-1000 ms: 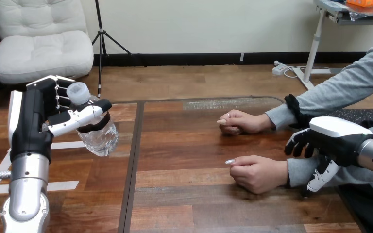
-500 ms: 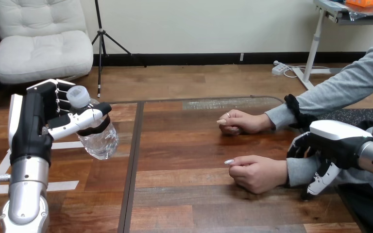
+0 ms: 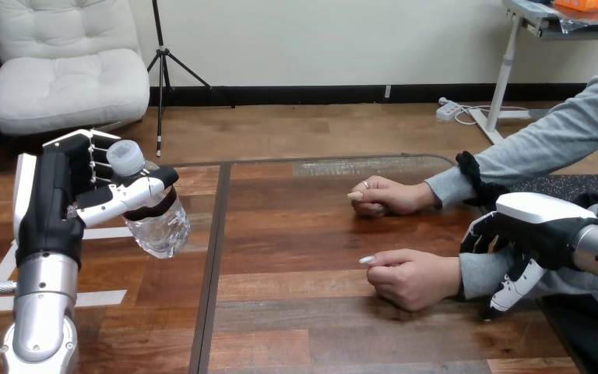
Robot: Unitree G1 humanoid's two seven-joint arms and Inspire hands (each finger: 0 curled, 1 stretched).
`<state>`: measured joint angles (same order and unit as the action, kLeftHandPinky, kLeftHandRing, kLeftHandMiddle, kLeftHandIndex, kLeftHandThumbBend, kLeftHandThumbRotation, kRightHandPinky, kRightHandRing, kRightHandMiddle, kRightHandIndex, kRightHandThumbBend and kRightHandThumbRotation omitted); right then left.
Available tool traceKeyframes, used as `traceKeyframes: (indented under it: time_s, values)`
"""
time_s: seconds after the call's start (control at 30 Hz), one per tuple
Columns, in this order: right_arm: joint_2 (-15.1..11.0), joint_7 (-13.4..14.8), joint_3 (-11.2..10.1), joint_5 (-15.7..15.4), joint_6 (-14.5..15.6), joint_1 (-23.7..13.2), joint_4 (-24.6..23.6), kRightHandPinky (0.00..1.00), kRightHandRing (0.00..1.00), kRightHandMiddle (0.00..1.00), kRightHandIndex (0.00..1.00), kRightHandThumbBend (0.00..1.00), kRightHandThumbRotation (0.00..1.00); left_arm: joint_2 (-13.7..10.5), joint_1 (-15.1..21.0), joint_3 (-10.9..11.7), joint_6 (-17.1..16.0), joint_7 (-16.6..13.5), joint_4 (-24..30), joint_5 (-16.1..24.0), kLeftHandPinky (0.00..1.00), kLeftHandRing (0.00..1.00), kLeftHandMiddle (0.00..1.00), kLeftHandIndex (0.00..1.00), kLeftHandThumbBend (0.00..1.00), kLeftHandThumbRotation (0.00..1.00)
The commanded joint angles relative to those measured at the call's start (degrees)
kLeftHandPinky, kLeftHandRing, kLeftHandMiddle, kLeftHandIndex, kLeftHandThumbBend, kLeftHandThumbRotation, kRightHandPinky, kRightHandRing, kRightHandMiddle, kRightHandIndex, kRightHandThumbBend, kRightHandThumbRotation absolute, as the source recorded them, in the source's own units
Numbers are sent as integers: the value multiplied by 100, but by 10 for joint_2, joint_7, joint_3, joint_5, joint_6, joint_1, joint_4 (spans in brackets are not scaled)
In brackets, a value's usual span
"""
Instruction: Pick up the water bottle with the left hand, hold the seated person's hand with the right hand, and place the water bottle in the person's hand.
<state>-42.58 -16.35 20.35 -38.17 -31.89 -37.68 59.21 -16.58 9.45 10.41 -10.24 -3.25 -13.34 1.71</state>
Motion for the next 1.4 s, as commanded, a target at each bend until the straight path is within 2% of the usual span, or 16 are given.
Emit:
traceKeyframes:
  time_s: [0.0,0.13,0.33,0.43,0.67,0.83,0.93,1.03,1.13,1.37]
  values:
    - [7,3,9,-2,0,-54,-8,57,67,71,71,100,24,-1,30,9,-19,-2,43,-6,32,37,40,40,75,0]
    - [8,17,12,-6,-8,-49,-8,57,67,71,70,100,23,1,31,10,-18,0,43,-11,32,37,40,40,75,0]
    - [13,15,19,-7,-7,-46,-7,56,67,70,69,100,23,0,31,10,-19,0,43,-10,32,37,40,40,75,0]
    - [15,19,22,-7,-6,-41,-6,55,66,70,69,100,23,4,30,12,-11,-1,50,-16,32,37,40,40,75,0]
    - [21,37,30,-10,-6,-31,-9,56,66,69,68,100,22,-1,29,10,-18,-2,44,-12,32,37,40,40,75,0]
    - [29,58,32,-12,-5,-26,-1,54,64,67,66,100,20,-1,28,9,-17,-3,47,-11,33,37,40,40,75,0]
    - [30,71,34,-12,-16,-21,-3,53,62,65,65,100,19,-3,27,8,-19,-4,48,-6,33,37,40,40,75,0]
    - [37,66,29,-1,-12,-19,1,53,61,64,64,100,17,-3,27,8,-27,0,45,-9,33,37,40,40,75,0]
    - [38,81,35,-11,-14,-18,2,51,58,62,62,100,16,-1,28,10,-21,1,45,-15,32,37,40,40,75,0]
    - [46,82,33,-3,-11,-14,2,48,54,58,59,100,13,-2,27,10,-23,1,45,-14,32,37,40,40,75,0]
